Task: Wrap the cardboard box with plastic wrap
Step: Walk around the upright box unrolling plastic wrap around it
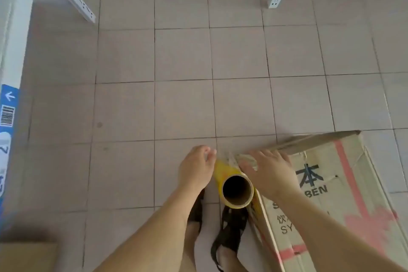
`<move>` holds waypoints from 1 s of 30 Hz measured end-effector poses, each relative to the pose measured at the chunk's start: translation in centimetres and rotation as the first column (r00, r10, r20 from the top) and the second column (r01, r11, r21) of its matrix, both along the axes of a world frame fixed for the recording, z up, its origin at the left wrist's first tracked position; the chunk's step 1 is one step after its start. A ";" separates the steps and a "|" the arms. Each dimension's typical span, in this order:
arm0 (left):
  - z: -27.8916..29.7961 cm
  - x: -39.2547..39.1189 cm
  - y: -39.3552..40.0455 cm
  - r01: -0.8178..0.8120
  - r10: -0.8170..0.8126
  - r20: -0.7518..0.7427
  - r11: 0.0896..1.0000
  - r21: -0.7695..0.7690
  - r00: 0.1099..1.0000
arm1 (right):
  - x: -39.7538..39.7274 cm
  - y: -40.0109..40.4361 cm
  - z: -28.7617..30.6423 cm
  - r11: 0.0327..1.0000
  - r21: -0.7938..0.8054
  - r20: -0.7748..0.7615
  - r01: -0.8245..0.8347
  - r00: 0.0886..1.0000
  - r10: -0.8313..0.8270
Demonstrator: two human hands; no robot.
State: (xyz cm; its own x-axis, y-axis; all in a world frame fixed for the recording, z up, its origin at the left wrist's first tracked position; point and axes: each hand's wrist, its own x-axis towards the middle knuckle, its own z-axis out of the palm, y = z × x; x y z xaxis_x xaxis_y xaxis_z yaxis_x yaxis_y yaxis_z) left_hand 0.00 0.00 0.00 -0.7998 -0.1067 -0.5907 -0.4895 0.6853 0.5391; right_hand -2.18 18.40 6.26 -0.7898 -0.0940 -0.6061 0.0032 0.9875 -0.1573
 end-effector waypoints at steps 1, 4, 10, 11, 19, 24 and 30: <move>-1.7 -0.6 0.3 -0.026 0.025 0.046 0.999 0.022 0.999 | -0.7 -0.1 -1.1 0.999 0.027 0.022 -0.036 0.999 0.035; -5.9 -2.3 1.3 -0.073 0.058 0.196 0.995 0.070 0.979 | -2.0 -0.3 -4.2 0.984 0.108 0.147 -0.139 0.982 0.122; -13.3 -5.2 3.3 -0.302 0.196 0.471 0.940 0.159 0.860 | -3.1 -0.8 -7.8 0.973 0.161 0.259 -0.163 0.959 0.118; -14.2 -5.6 3.7 -0.311 0.195 0.512 0.938 0.150 0.836 | -3.3 -1.1 -8.2 0.971 0.165 0.282 -0.175 0.952 0.123; -20.6 -6.8 5.4 -0.284 0.126 0.734 0.954 0.095 0.668 | -3.4 -0.8 -10.3 0.996 0.087 0.152 -0.030 0.988 0.016; -22.6 -6.5 5.7 -0.327 0.147 0.791 0.942 0.071 0.595 | -3.8 0.7 -9.6 0.998 0.062 0.158 0.015 0.987 -0.025; -23.7 -7.5 6.4 -0.427 0.227 0.762 0.901 0.072 0.607 | -4.2 0.5 -10.1 0.999 0.049 0.173 0.018 0.985 -0.026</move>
